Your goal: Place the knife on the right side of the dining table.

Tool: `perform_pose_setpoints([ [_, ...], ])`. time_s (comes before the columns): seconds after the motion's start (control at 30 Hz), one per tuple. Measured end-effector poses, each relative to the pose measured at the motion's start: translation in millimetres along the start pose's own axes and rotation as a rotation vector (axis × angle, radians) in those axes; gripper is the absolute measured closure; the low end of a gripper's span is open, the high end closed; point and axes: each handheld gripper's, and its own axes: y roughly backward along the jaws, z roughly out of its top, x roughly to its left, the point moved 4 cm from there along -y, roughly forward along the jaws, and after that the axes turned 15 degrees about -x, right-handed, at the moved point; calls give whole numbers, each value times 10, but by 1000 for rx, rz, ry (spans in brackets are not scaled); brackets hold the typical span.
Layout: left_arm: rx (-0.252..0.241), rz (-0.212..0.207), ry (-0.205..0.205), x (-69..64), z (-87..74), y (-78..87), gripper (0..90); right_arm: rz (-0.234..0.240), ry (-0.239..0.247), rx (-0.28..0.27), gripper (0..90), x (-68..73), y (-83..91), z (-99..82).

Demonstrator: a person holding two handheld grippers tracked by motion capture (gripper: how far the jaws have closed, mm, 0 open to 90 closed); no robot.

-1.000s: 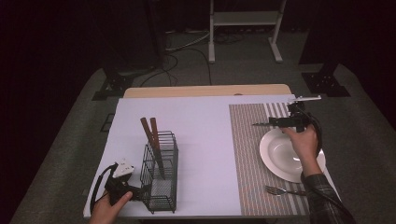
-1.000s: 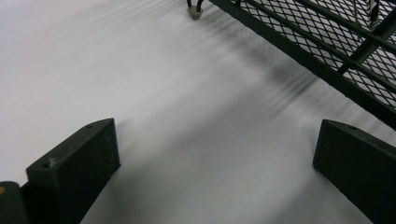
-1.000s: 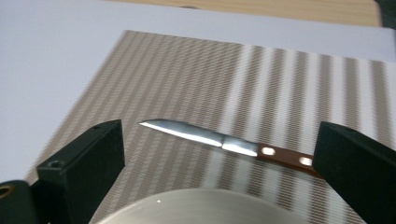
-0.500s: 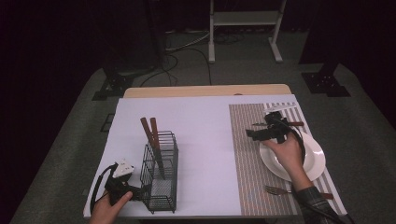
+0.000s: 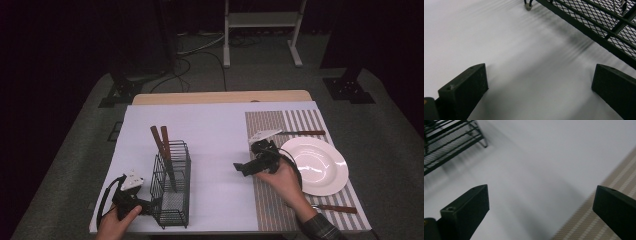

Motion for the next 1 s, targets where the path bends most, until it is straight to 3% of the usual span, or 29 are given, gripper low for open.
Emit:
perform_pose_setpoints([
  [0.2,0,0,0,0,0,0,0,84,49,29,0,329,-132,-51],
  [0.47,0,0,0,0,0,0,0,151,89,74,0,627,-296,-172],
  [0.7,2,-1,-1,1,0,1,0,201,115,117,0,836,-423,-283],
  [1.0,2,-1,-2,2,0,2,0,223,180,158,0,1006,-541,-423],
])
